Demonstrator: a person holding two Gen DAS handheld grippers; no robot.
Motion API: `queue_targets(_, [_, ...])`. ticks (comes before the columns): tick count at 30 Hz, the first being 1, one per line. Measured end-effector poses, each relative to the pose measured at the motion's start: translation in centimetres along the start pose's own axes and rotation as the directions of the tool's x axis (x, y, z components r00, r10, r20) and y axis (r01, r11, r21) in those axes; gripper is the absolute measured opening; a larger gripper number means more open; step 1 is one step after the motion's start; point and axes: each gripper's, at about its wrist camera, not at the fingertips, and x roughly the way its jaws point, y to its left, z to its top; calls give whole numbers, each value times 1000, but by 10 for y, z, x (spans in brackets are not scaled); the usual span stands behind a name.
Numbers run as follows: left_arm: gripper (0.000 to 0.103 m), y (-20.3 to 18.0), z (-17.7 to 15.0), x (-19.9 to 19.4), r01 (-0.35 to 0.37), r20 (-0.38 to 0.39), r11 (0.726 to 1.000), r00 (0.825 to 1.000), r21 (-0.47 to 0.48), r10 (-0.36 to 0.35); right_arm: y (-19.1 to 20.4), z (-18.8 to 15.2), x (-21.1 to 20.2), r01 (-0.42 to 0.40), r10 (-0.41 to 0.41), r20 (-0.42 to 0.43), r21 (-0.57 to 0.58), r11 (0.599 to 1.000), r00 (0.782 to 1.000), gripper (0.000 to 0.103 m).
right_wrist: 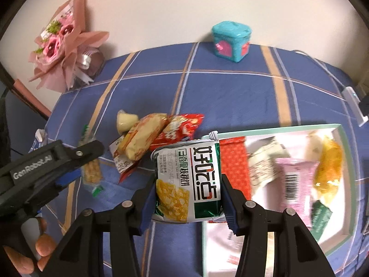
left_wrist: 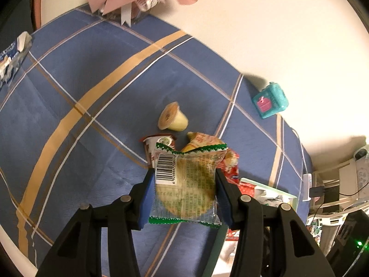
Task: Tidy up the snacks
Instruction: 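Carry the cracker packet with the left tool while the right carries the printed packet over the tray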
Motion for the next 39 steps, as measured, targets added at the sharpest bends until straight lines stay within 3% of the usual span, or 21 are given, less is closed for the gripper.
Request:
queue_targets(8, [51, -24, -7, -8, 14, 18, 998, 1000, 54, -15, -29, 7, -17, 40, -41, 26, 68, 997, 999, 54])
queue_targets(21, [51, -87, -41, 11, 56, -52, 980, 998, 189, -47, -118, -1, -37, 88, -101, 34, 268, 959, 994, 54])
queue_targets(29, [51, -123, -68, 27, 84, -116, 961, 992, 263, -55, -172, -11, -53, 197, -219, 25, 346, 917, 975, 54])
queue_targets(39, [51, -147, -86, 46, 72, -152, 940, 988, 333, -22, -216, -22, -67, 252, -284, 25, 391, 885, 959, 54])
